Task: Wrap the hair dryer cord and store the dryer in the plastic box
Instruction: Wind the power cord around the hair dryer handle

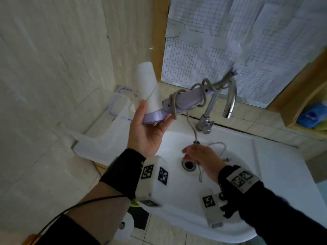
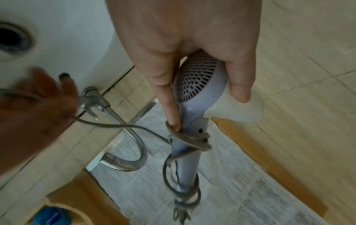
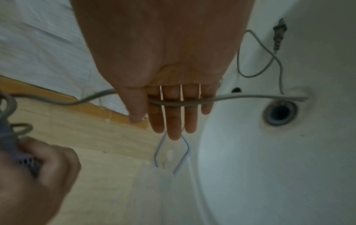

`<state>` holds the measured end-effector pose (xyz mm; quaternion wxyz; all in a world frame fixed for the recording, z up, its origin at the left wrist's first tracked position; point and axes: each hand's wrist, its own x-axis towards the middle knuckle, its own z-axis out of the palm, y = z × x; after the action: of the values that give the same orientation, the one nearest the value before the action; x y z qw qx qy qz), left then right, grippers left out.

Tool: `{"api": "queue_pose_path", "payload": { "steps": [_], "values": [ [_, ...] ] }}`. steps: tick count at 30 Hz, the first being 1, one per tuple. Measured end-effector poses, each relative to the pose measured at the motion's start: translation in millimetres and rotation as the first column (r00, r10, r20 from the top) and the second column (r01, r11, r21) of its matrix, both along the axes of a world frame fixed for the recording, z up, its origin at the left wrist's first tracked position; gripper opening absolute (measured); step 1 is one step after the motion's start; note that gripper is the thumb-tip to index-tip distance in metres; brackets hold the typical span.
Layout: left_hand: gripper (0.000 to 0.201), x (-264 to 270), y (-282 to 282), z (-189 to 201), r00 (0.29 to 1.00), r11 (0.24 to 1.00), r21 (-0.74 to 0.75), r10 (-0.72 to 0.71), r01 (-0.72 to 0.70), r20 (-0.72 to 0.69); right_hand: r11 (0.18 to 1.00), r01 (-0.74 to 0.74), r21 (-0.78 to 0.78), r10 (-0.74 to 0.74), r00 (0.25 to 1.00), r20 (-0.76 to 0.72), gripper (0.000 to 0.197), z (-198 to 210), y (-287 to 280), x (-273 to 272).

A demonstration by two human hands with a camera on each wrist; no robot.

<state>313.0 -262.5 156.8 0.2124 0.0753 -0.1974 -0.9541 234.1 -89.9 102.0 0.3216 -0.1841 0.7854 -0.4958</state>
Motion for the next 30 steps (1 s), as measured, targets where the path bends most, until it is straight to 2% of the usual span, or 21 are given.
{"api": "queue_pose_path", "payload": {
  "steps": [2,3,4,6,8,11,13,19,23,30],
  "values": [
    [0.110,-2.3,-4.6,7.9,0.995,0.996,-0.032,0.080,-0.078,0.057,0.994,-0.054,0.097,0.059,0.997,-0.049,0.030,-12.6,2.6,10.2],
    [0.108,-3.2,-7.3,9.8,0.988,0.990,-0.063,0.129,-0.124,0.081,0.987,-0.093,0.129,0.103,0.993,-0.066,0.033,-15.8,5.6,15.7],
    [0.100,-4.0,-10.2,10.0,0.979,0.980,-0.101,0.179,-0.170,0.093,0.978,-0.132,0.161,0.147,0.985,-0.085,0.035,-17.0,8.6,21.1],
    [0.067,-5.4,-14.3,7.2,0.959,0.944,-0.232,0.264,-0.234,0.107,0.954,-0.195,0.226,0.235,0.959,-0.162,0.034,-11.3,12.7,27.5],
    [0.050,-4.0,-16.5,4.2,0.940,0.881,-0.402,0.321,-0.251,0.116,0.926,-0.234,0.296,0.314,0.912,-0.263,0.032,-3.3,15.4,29.4],
    [0.057,0.2,-20.7,0.4,0.928,0.777,-0.593,0.350,-0.210,0.130,0.898,-0.242,0.368,0.380,0.850,-0.365,0.029,12.4,20.1,24.0],
    [0.062,1.1,-23.8,-3.8,0.929,0.729,-0.662,0.344,-0.174,0.134,0.902,-0.235,0.362,0.377,0.837,-0.396,0.026,24.3,22.2,18.4],
    [0.060,6.1,-28.7,-16.1,0.931,0.673,-0.738,0.297,-0.048,0.210,0.917,-0.224,0.330,0.376,0.762,-0.527,0.020,55.3,21.0,-5.6],
    [0.063,9.2,-27.6,-19.7,0.935,0.672,-0.740,0.245,0.028,0.258,0.942,-0.202,0.269,0.324,0.760,-0.564,0.018,69.6,16.7,-15.5],
    [0.062,17.1,-25.3,-21.5,0.945,0.672,-0.715,0.067,0.195,0.320,0.986,-0.133,0.098,0.165,0.842,-0.514,0.006,92.0,3.4,-26.0]
  ]
}}
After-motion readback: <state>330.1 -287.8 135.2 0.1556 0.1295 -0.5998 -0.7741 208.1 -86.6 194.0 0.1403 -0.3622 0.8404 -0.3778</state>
